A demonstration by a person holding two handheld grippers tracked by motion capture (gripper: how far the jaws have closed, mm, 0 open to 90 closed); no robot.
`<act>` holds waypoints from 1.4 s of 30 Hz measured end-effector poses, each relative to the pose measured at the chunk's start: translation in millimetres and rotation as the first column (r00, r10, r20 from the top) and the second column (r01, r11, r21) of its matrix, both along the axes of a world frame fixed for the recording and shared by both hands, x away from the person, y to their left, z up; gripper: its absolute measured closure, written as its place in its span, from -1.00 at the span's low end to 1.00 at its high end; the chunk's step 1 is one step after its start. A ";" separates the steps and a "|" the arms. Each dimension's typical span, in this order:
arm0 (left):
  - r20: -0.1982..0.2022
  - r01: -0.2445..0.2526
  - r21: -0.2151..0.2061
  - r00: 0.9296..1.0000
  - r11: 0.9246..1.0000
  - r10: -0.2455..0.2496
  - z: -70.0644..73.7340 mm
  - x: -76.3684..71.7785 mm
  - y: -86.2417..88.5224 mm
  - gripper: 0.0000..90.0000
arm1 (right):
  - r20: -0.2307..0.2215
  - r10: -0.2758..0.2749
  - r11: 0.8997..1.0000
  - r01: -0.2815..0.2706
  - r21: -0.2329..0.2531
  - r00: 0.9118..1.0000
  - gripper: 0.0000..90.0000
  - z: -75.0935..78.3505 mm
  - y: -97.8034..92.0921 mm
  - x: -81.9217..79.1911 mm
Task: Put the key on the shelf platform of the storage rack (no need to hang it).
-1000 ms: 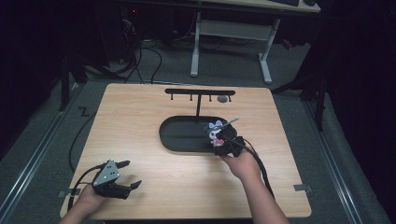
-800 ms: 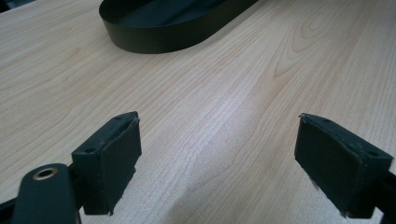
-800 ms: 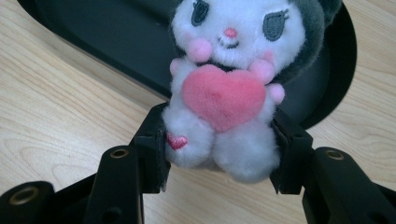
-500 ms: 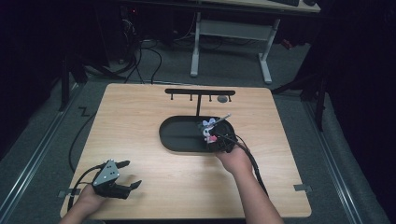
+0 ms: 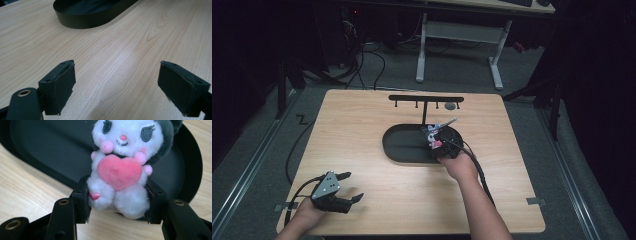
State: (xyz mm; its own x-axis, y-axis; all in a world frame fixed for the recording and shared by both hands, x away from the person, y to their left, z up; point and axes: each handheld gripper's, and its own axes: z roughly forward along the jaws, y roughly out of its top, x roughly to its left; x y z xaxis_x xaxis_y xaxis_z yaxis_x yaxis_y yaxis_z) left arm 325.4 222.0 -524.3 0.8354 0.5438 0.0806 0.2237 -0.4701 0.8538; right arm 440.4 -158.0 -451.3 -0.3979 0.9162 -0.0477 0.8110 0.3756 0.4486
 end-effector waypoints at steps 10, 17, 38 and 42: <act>-0.002 0.001 -0.009 1.000 1.000 -0.001 -0.1 0.1 0.6 -0.65 | -0.015 -0.025 1.000 0.025 -0.003 1.000 0.08 -10.5 0.3 12.7; 0.001 0.002 -0.001 1.000 1.000 -0.002 0.1 -0.4 0.3 -0.66 | -0.035 -0.032 0.999 0.032 0.008 0.999 0.08 -16.6 -6.1 2.5; -0.002 0.002 -0.004 1.000 1.000 -0.002 0.0 0.0 0.3 -0.65 | -0.021 -0.042 0.998 0.043 0.043 0.999 -0.33 -20.1 -3.6 3.2; -0.005 0.002 -0.002 1.000 1.000 -0.002 -0.1 0.3 0.1 -0.65 | -0.007 -0.032 0.998 0.033 0.045 0.999 -0.35 -16.6 -4.6 -0.8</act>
